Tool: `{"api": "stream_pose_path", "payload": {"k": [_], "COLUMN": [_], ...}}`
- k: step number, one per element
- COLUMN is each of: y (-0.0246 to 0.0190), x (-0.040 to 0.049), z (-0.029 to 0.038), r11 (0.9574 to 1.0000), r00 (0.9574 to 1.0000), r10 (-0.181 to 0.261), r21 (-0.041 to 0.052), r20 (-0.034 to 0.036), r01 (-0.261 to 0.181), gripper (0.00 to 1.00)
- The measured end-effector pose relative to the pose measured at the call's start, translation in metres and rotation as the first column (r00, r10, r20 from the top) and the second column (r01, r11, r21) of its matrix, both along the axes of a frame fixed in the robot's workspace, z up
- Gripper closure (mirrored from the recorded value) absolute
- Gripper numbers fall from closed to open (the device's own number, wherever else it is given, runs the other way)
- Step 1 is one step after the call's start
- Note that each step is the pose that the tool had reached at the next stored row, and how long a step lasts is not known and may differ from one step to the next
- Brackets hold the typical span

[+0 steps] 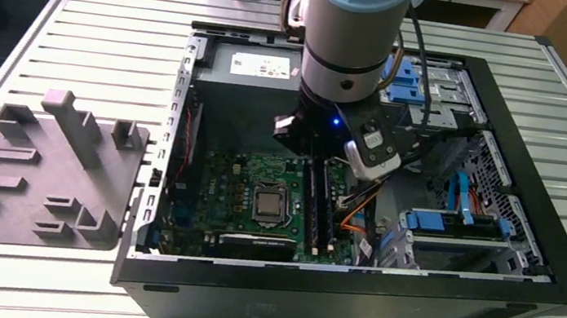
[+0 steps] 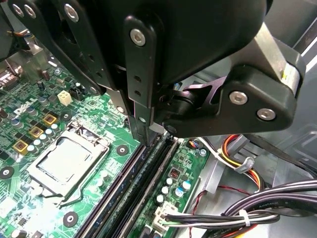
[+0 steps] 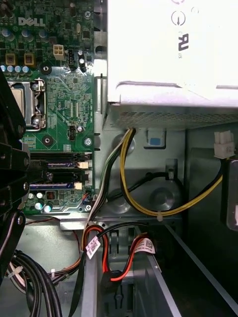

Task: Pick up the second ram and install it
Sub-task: 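Press down the second ram until it locks into place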

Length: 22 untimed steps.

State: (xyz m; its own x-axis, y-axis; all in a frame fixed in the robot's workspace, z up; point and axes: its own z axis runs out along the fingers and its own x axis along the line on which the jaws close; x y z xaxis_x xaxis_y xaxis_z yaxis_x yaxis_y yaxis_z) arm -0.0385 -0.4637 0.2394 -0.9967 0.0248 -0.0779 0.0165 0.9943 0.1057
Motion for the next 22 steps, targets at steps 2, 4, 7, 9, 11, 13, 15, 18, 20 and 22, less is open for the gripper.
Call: {"api": "stream_pose_path", "payload": {"k": [2, 4, 7, 9, 11, 13, 15, 18, 20, 22], "y": [0.0007, 0.0014, 0.0028, 0.0043, 0.0057, 0.0068, 0.0075, 0.0077, 0.0081, 0.0085], "x": [0.0000, 0.0000, -0.0001, 0.0000, 0.0000, 0.0000, 0.0000, -0.0001, 0.0000, 0.0000], "z": [-0.0003, -0.0004, -0.0010, -0.0020, -0.0030, -0.0041, -0.0050, -0.0058, -0.0063, -0.0065], "r11": [1.0000, 1.0000, 1.0000, 1.0000, 1.0000, 1.0000, 1.0000, 0.9999, 0.9997, 0.9997], "r00": [1.0000, 1.0000, 1.0000, 1.0000, 1.0000, 1.0000, 1.0000, 1.0000, 1.0000, 1.0000], "r10": [0.000, 0.000, 0.000, 0.000, 0.000, 0.000, 0.000, 0.000, 0.000, 0.000], "r21": [0.0001, 0.0000, 0.0000, -0.0005, -0.0009, -0.0012, -0.0023, -0.0147, -0.0256, -0.0259], "r20": [0.0000, 0.0000, 0.0000, 0.0000, 0.0000, 0.0001, 0.0000, 0.0000, 0.0000, 0.0000], "r01": [0.000, 0.000, 0.000, 0.000, 0.000, 0.000, 0.000, 0.000, 0.000, 0.000], "gripper": [0.89, 0.89, 0.89, 0.89, 0.89, 0.89, 0.89, 0.89, 0.89, 0.89]}}
